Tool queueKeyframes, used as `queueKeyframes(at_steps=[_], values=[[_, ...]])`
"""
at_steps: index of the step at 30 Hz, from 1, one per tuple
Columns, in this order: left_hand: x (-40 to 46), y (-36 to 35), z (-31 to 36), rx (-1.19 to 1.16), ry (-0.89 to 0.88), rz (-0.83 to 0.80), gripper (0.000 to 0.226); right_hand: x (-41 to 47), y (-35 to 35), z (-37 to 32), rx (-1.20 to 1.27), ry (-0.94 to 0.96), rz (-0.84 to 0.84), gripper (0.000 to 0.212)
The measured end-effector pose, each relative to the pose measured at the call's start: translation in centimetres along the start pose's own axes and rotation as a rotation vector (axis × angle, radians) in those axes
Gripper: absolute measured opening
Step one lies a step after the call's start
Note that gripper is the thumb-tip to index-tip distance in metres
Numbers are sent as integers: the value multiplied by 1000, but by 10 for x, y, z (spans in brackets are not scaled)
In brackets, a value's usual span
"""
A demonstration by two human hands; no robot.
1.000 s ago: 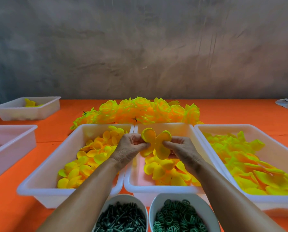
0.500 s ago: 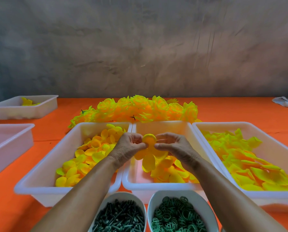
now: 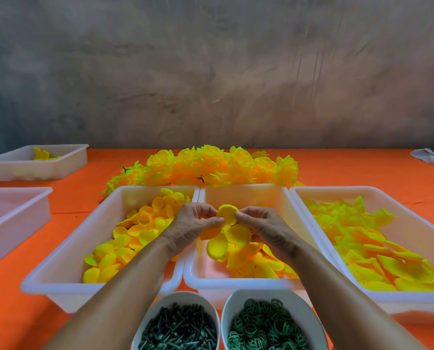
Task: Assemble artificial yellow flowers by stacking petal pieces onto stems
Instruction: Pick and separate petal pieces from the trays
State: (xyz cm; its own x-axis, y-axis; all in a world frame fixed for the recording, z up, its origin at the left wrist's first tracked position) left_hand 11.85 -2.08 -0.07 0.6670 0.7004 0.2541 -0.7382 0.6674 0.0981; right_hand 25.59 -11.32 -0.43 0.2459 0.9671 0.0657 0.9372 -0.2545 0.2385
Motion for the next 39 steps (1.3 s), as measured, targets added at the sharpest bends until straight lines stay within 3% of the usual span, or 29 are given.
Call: queueKeyframes(at_steps=[3, 6, 10, 17, 23, 27, 32, 36, 39], values=[[2, 0, 1, 37, -100, 123, 14, 0, -1, 2, -72, -24, -1, 32], [0, 2, 5, 1, -142, 171, 20, 0, 0, 3, -110, -33, 5, 20], [-1, 0, 6, 23, -132, 135, 18, 2, 9, 4, 22, -20, 150, 9], [-2, -3, 7, 55, -63, 26, 11, 2, 6, 0, 25, 56, 108, 4], [-2, 6, 6, -136, -26, 31, 8, 0, 0, 4, 34, -37, -16, 30], [-3, 8, 3, -193, 2, 46, 5, -1, -2, 1, 15, -25, -45, 34], [-5, 3, 4, -105, 9, 33, 36, 2, 6, 3, -60, -7, 95, 15], [-4, 1, 2, -71, 15, 21, 18, 1, 6, 3, -56, -5, 100, 14], [-4, 2, 1, -65, 8, 43, 16, 1, 4, 3, -17, -5, 85, 6]])
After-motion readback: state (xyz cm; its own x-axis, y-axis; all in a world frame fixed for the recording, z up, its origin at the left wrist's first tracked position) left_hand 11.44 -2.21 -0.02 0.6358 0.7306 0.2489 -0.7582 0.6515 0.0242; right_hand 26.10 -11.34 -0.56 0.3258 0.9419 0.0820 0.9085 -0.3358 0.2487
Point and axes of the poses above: each hand's wrist, its own x-axis towards the middle knuckle, its own y-axis out of the back of the hand, z = x × y, the point moved 4 cm from there along x, towards the middle knuckle, and after that the axes turned 10 degrees about -x, right-handed, at the moved point
